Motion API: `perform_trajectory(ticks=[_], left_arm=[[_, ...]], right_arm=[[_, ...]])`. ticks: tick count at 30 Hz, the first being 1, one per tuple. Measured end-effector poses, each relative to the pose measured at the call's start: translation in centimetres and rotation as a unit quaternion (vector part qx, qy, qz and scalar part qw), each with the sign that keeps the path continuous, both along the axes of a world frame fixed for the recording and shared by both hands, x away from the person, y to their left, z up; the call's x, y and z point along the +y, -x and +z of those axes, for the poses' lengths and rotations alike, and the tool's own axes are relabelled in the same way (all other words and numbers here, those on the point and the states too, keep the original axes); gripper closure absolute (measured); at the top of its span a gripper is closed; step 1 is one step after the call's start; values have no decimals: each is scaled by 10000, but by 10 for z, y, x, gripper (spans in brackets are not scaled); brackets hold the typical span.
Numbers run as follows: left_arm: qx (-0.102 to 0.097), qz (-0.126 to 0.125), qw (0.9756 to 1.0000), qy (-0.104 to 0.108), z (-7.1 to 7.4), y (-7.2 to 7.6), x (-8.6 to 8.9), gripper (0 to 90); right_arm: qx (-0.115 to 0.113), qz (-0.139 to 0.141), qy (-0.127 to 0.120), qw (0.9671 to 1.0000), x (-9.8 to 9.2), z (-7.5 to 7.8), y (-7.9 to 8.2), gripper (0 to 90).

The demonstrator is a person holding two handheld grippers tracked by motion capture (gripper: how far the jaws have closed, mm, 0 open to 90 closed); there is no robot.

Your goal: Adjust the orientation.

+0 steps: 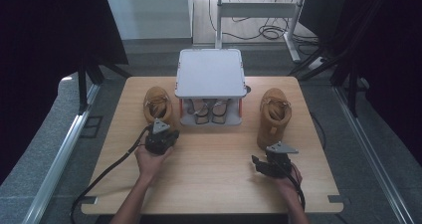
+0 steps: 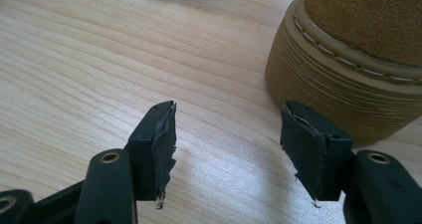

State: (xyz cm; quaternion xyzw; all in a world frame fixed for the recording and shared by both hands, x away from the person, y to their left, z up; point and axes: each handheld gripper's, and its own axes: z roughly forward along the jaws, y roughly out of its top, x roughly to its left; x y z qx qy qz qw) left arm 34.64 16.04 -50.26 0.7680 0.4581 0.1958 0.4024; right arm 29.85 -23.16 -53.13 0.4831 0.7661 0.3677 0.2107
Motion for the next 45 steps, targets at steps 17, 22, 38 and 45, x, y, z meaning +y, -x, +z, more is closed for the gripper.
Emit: perform_trajectory(ticks=[17, 22, 38, 45], left_arm=[[6, 89, 10000, -37, -8, -6, 6, 896], [13, 36, 10000, -10, -8, -6, 9, 898], [161, -40, 9999, 38, -6, -4, 21, 900], [222, -96, 9996, 135, -5, -2, 31, 900]], right_arm=[[25, -3, 20, 10000, 0, -1, 0, 388], [30, 7, 28, 10000, 0, -1, 0, 388], [19, -17, -1, 10000, -2, 0, 1, 388], [6, -37, -27, 10000, -3, 1, 1, 388]])
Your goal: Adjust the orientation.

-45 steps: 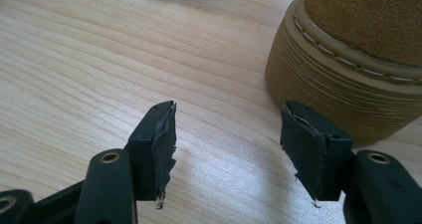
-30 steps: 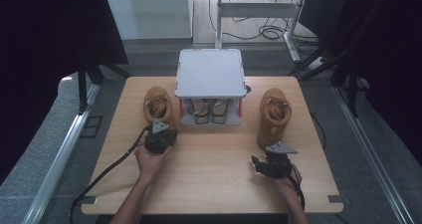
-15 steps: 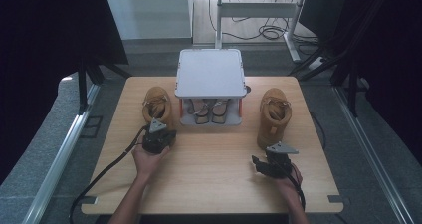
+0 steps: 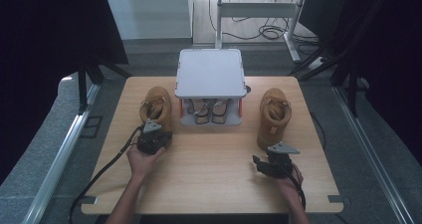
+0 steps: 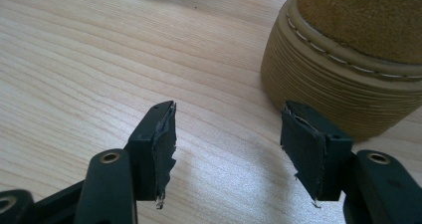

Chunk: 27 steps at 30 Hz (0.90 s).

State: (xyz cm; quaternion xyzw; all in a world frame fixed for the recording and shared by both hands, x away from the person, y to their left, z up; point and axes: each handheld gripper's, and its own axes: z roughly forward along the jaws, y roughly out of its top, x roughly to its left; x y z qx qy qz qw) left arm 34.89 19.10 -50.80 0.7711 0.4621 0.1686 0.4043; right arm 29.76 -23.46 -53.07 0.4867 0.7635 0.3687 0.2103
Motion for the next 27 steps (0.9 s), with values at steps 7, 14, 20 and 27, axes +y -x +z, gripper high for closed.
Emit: perform_trajectory(ticks=[7, 14, 20, 27], left_arm=[[74, 37, 10000, 4, 1, 4, 13, 900], [131, 53, 9999, 76, 1, 7, 28, 900], [162, 103, 9998, 77, 2, 8, 37, 900], [182, 399, 9990, 92, 2, 11, 56, 900]], right_arm=[[-24, -13, -25, 10000, -2, 1, 0, 388], [-19, -11, 0, 10000, -2, 1, 0, 388], [-18, -10, 9, 10000, -2, 1, 0, 388], [-18, -34, 10, 10000, -4, 0, -1, 388]])
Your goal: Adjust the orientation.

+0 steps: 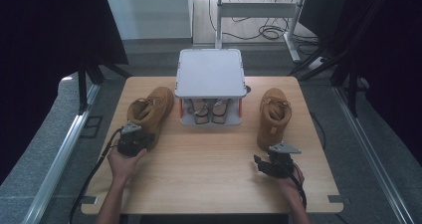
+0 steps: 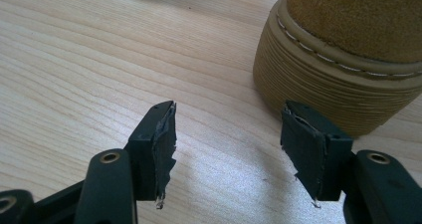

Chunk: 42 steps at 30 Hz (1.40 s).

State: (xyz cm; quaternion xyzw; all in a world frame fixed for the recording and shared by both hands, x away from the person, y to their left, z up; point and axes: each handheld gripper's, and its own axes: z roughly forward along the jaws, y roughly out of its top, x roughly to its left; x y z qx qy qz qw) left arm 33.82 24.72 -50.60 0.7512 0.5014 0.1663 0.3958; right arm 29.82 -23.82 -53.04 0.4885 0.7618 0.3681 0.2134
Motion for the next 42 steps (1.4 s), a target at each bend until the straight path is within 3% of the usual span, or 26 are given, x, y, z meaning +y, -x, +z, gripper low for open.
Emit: perform_trajectory(ticks=[2, 5, 9, 12, 19, 23, 26, 30, 36, 42], left_arm=[[0, 81, 10000, -8, 0, 0, 5, 900], [17, 177, 9997, 144, -1, 0, 15, 900], [-17, 319, 9995, 60, -1, 0, 22, 899], [-3, 365, 9991, 194, -1, -1, 27, 899], [12, 351, 9992, 167, -2, -1, 24, 897], [-21, 345, 9992, 217, 1, 2, 24, 865], [-24, 284, 9994, 200, 3, 5, 23, 823], [-49, 183, 9998, 74, 2, 14, 15, 759], [-103, 171, 9998, 86, 6, 18, 8, 627], [-129, 25, 9999, 19, 9, 19, 0, 483]], right_arm=[[5, 0, 3, 10000, 0, 0, 0, 388], [3, -2, 7, 10000, 0, 0, 0, 388], [3, -8, 6, 10000, 0, 0, 0, 388], [6, -12, 6, 10000, 0, 0, 0, 388], [4, -9, 16, 10000, 0, 0, 0, 389], [-65, -192, -10, 9998, -1, 1, 1, 398], [-104, -191, -185, 9996, -2, 1, 0, 430], [-202, -133, -171, 9996, 0, 1, -3, 478], [-387, -172, -97, 9991, 4, 5, -5, 562], [-628, -345, -168, 9973, 8, 9, -3, 743]])
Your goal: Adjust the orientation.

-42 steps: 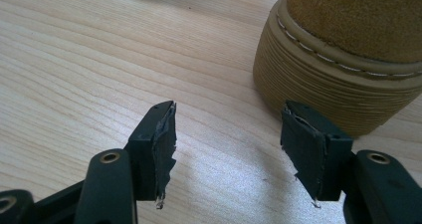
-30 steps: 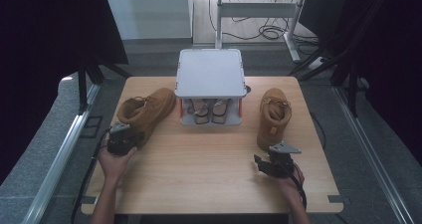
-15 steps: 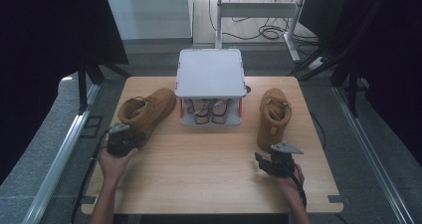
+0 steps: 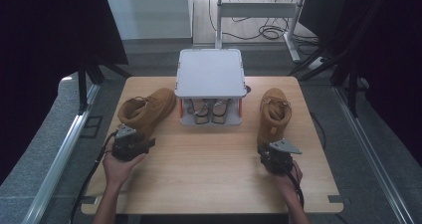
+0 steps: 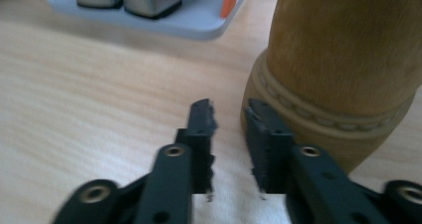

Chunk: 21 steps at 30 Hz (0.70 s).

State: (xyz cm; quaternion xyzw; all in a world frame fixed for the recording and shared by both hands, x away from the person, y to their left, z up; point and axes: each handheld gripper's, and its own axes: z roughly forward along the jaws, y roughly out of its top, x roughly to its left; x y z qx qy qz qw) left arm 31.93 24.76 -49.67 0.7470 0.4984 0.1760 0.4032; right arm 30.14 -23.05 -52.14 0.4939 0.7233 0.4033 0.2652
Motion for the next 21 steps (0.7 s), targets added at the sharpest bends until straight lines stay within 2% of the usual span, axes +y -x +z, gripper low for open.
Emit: perform_trajectory(ticks=[4, 7, 14, 21], left_arm=[[-20, -90, 9999, -82, 2, 0, -4, 441], [-7, -103, 9998, -150, 2, 0, -7, 432], [-116, -30, 9999, -93, 7, 3, -8, 429], [-109, -119, 9998, -137, 5, 2, -13, 429]], right_arm=[[-195, -45, 28, 9998, 14, 6, -6, 848], [-240, -59, 43, 9997, 22, 9, -14, 884], [-462, -122, 218, 9986, 47, 17, -41, 890], [-359, -252, 541, 9976, 49, 4, -52, 890]])
